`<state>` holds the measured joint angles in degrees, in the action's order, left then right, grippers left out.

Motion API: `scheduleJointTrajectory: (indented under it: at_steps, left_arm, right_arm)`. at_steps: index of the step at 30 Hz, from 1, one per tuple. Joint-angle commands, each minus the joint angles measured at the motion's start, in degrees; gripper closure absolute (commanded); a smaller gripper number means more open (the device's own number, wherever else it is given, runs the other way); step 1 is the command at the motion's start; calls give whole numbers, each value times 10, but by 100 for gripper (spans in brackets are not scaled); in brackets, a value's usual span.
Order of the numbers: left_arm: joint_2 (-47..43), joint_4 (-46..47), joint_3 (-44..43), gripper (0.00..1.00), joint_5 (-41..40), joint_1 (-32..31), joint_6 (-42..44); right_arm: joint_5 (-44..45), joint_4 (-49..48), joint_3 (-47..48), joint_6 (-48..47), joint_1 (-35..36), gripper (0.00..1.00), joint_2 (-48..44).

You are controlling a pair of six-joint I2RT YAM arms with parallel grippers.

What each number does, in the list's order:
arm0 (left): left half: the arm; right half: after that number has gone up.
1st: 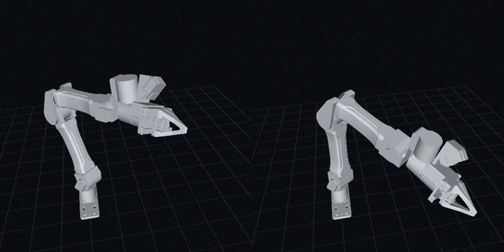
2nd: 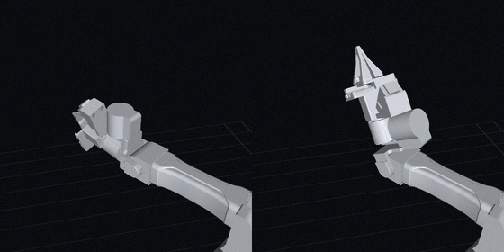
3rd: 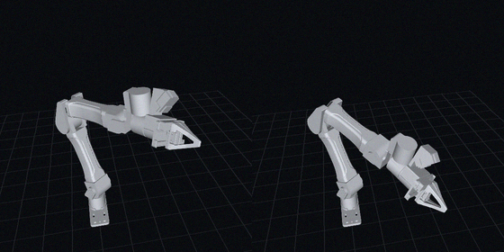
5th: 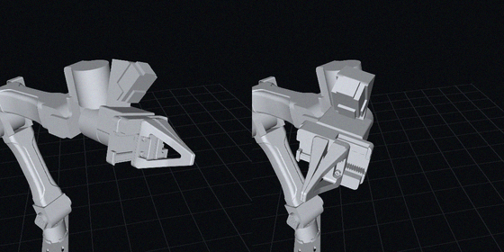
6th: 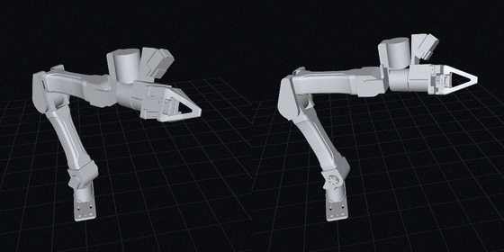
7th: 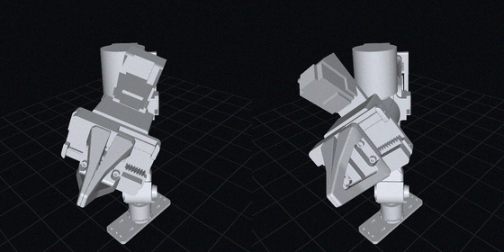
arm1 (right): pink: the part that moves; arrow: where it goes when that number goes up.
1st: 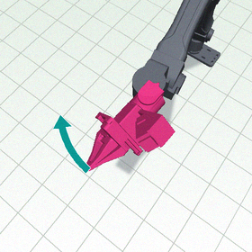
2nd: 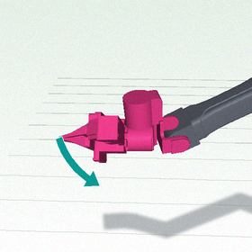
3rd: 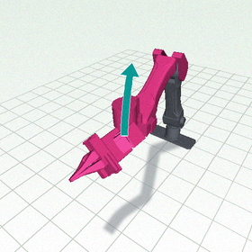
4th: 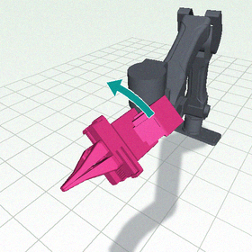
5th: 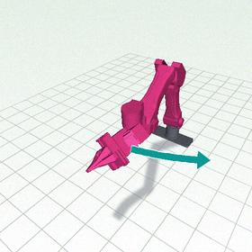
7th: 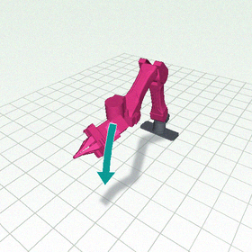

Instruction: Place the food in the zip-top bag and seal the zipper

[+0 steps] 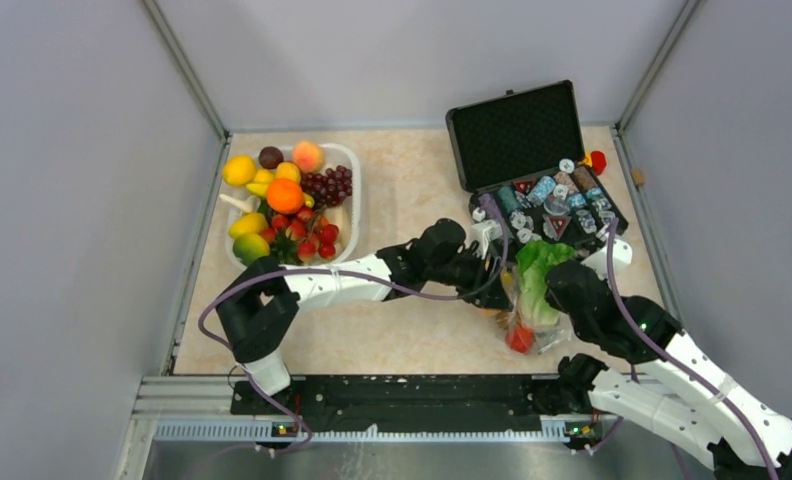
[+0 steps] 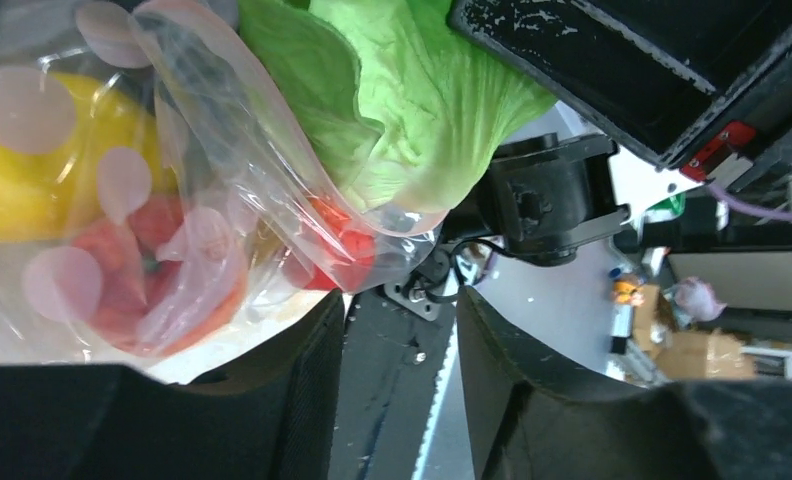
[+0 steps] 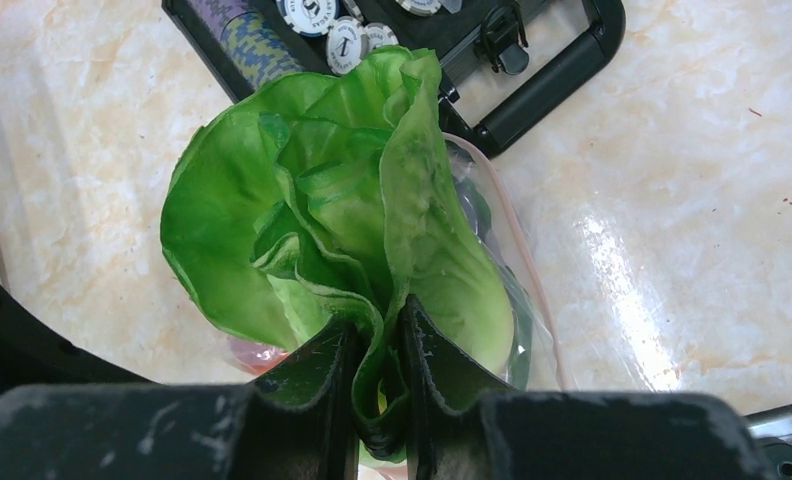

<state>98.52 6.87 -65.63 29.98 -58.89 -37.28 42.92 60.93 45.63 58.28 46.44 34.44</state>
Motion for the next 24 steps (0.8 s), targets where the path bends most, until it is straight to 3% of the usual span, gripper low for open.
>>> scheduleJointTrajectory:
  at_steps: [1,9,18,24]
  left_arm:
    - [1,58,10,55,-21,-1,-94]
    - [54,99,-22,56,-10,-7,-233]
    - [54,13,-37,52,-118,-27,-257]
    - [57,1,-52,54,-129,-35,-276]
  right_arm:
    - [23,9,1,6,1,99,-16]
    - [20,5,0,2,1,99,-24]
    - [20,-2,-3,-3,1,99,-21]
    - [19,-4,-4,-8,1,99,-21]
